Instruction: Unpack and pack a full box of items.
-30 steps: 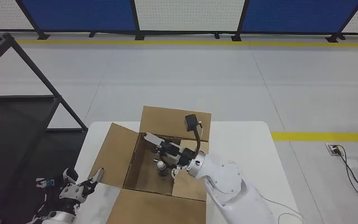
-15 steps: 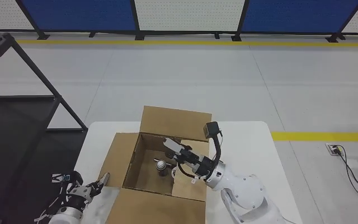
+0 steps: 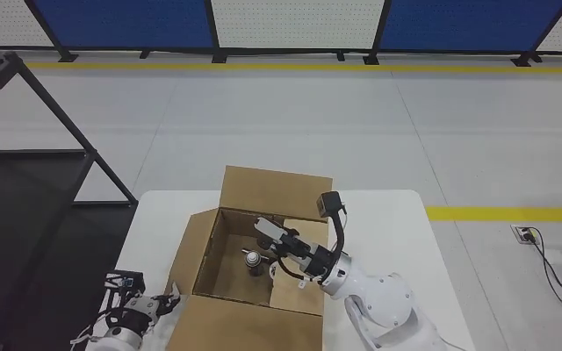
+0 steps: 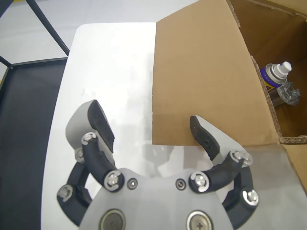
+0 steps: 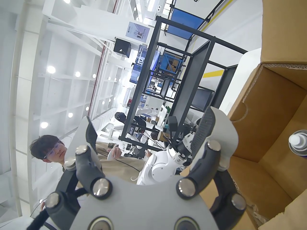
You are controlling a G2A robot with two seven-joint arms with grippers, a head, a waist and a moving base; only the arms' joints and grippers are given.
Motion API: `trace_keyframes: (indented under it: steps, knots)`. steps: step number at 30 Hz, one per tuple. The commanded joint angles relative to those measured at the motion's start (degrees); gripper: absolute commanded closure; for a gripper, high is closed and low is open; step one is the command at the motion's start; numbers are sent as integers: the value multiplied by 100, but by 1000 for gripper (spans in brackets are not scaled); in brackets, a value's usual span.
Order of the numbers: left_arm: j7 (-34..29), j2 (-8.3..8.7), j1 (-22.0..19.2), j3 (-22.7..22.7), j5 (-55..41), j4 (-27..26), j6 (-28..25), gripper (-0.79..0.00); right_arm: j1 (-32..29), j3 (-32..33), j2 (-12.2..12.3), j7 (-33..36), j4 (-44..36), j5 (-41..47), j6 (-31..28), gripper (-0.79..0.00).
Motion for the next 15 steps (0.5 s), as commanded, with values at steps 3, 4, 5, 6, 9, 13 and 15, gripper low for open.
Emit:
trace_keyframes:
  steps: [3,4,5,6,9,13,15]
  knots:
    - [28,-8,15,68,51,-20,2,-785,-12,-6,10,-8,-8,4,-8,-785]
    - [49,-11,25,80,47,-37,4,-785,-15,-7,14,-9,-11,5,-9,-785]
    - [66,-12,34,83,52,-48,8,-785,-17,-7,17,-10,-12,6,-10,-785]
    - [84,-14,45,82,51,-62,6,-785,-17,-9,19,-7,-11,15,-14,-785]
    - [171,-17,84,34,43,-126,38,-785,-9,-12,26,-8,0,28,-28,-785]
    - [333,-21,262,-203,-125,-339,126,-785,-6,-12,35,-18,-1,36,-58,-785]
    - [424,-19,423,-397,-213,-483,134,-785,-13,-7,42,-18,-11,38,-75,-785]
